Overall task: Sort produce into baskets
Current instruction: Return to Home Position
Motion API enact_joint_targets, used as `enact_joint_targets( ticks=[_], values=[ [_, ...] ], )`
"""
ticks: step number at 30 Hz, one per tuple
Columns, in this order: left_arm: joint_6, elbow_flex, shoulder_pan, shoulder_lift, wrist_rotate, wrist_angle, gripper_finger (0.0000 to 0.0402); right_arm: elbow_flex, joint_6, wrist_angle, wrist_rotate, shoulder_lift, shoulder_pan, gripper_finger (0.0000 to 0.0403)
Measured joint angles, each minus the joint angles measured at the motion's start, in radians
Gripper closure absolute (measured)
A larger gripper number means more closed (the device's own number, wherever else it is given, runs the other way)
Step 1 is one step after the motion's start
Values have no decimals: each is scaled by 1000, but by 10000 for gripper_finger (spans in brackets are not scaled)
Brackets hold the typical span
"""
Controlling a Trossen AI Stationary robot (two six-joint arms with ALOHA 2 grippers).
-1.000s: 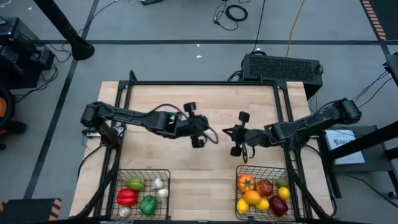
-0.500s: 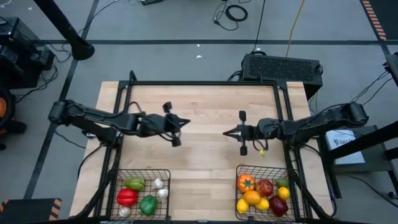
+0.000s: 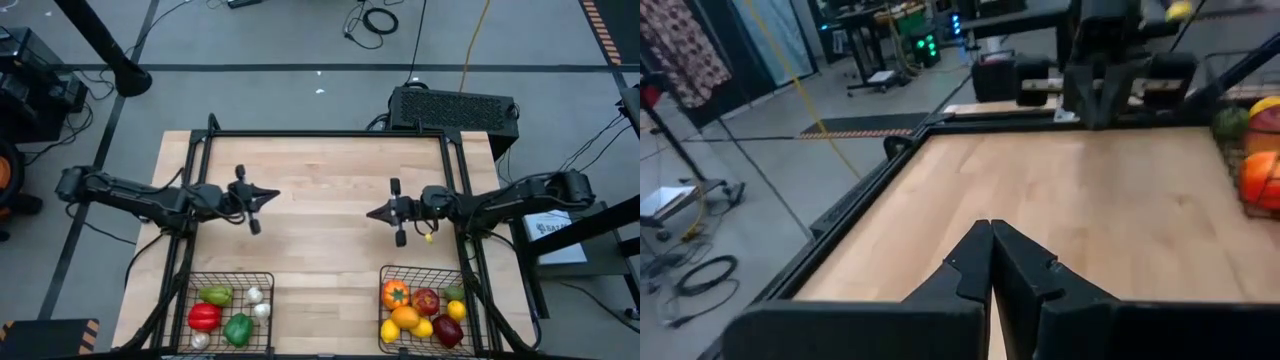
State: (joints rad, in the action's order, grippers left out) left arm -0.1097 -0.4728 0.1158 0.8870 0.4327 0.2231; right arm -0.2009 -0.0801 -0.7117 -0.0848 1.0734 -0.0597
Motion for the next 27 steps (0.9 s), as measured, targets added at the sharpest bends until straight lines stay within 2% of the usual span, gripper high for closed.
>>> enact_joint_targets(
  ticks=[9, 27],
  values=[
    [27, 145, 0, -200, -37, 10, 391, 191, 70, -195, 5, -82, 0, 403],
    [78, 366, 0, -447, -69, 61, 391, 187, 107, -122, 6, -147, 5, 403]
  ],
)
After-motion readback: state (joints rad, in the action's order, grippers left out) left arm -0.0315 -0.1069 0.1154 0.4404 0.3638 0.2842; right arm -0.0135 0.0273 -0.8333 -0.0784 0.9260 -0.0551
